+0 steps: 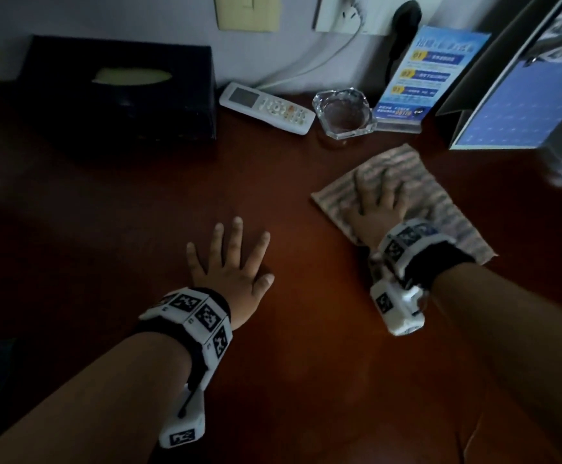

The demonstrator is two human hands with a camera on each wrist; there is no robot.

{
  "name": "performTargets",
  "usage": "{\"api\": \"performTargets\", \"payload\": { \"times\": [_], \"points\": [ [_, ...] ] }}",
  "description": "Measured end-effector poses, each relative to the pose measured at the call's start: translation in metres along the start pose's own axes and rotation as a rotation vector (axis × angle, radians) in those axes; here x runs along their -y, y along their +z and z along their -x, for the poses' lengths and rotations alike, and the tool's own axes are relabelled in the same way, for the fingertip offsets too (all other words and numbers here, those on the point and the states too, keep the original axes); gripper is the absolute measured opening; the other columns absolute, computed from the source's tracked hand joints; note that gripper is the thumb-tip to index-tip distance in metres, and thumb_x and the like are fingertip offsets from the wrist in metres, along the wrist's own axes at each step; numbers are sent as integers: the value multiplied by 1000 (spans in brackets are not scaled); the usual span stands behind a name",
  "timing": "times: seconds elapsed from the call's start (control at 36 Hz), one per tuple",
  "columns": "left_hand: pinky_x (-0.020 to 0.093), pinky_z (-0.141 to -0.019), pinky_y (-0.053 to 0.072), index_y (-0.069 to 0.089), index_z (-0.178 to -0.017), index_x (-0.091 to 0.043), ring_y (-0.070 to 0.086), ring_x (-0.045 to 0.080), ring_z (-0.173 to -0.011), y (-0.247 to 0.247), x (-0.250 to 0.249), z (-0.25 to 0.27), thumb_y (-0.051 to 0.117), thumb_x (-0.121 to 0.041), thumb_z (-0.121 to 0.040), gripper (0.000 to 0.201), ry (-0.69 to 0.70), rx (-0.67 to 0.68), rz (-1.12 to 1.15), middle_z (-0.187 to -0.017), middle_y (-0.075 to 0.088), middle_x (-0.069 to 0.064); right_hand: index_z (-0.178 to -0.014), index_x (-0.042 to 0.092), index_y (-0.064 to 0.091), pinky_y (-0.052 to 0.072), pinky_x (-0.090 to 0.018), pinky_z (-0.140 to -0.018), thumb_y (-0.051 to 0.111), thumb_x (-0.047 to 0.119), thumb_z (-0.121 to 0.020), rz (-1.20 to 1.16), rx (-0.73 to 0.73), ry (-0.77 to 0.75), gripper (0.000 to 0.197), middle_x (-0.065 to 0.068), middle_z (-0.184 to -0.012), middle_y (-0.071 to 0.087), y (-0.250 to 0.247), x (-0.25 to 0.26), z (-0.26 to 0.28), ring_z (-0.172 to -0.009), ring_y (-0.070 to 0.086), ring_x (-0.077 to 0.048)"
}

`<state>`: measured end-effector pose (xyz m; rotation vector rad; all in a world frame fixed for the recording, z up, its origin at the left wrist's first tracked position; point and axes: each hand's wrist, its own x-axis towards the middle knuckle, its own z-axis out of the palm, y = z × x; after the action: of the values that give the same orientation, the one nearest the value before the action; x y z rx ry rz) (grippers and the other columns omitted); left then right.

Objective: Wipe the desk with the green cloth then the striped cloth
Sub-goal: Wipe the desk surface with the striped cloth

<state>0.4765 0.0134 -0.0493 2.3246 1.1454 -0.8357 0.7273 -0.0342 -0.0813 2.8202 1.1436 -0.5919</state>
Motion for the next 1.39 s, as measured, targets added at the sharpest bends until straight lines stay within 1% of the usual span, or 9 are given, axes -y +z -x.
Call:
{"api": "performTargets", "payload": {
  "times": [0.14,0.28,0.39,0.61,0.86,1.03,1.11,1.25,1.39],
  "points": [
    [63,-108,-13,-34,-137,-40,-38,29,-135,-3,-1,1,6,-56,-96,60,21,26,-18,-137,-52,3,-142,55,-5,-14,-67,-104,28,54,-94,37,26,-174,58,8,-156,-23,18,44,71,-141,-26,-26],
    [63,-106,-14,12,-149,-29,-41,30,-132,-6,-3,2,8,-55,-97,58,4,60,-36,-123,-58,3,-143,52,-7,-18,-67,-103,24,60,-92,105,88,-275,60,7,-154,-28,26,64,84,-138,-33,-27],
    [63,-107,-14,13,-147,-29,-40,29,-133,-5,-3,1,9,-55,-97,57,-2,40,-27,-128,-56,2,-142,55,-5,-18,-67,-103,29,60,-91,102,118,-299,61,9,-154,-28,20,70,69,-138,-32,-26],
    [62,-106,-16,-41,-127,-43,-39,27,-134,1,-1,0,8,-57,-95,60,3,9,-1,-128,-56,-1,-139,60,0,-15,-64,-104,31,64,-90,74,116,-305,59,15,-155,-22,-3,60,9,-141,-25,-21],
    [62,-106,-16,-42,-124,-45,-40,26,-133,1,-1,-1,9,-59,-94,60,-16,16,10,-129,-55,-3,-140,58,-9,-8,-64,-110,21,78,-77,92,47,-132,72,6,-156,-22,-21,-30,-68,-142,-24,-27],
    [61,-106,-17,-41,-122,-47,-41,26,-133,0,0,-1,10,-59,-95,59,-14,31,20,-129,-56,-4,-146,47,0,-5,-63,-110,19,78,-80,119,42,-121,76,-2,-156,-23,-25,-31,-83,-140,-23,-36],
    [61,-106,-17,-41,-122,-47,-41,25,-133,1,0,-2,10,-60,-94,59,-13,29,19,-129,-56,-5,-151,30,0,0,-62,-112,18,74,-76,78,33,-138,88,-12,-157,-16,-29,-24,-74,-142,-12,-41],
    [60,-106,-18,-40,-124,-47,-41,25,-133,-1,0,-1,10,-60,-94,59,-10,39,30,-127,-57,-6,-145,51,-1,-4,-63,-111,34,60,-91,-30,19,-131,65,4,-156,-22,-12,-7,-22,-140,-26,-34],
    [61,-107,-16,-33,-135,-46,-39,25,-134,-2,-1,0,12,-59,-95,62,-11,35,39,-137,-52,-3,-139,57,-11,5,-70,-106,31,65,-86,-5,22,-311,68,13,-148,-33,23,-14,50,-135,-35,-23]
  ]
}}
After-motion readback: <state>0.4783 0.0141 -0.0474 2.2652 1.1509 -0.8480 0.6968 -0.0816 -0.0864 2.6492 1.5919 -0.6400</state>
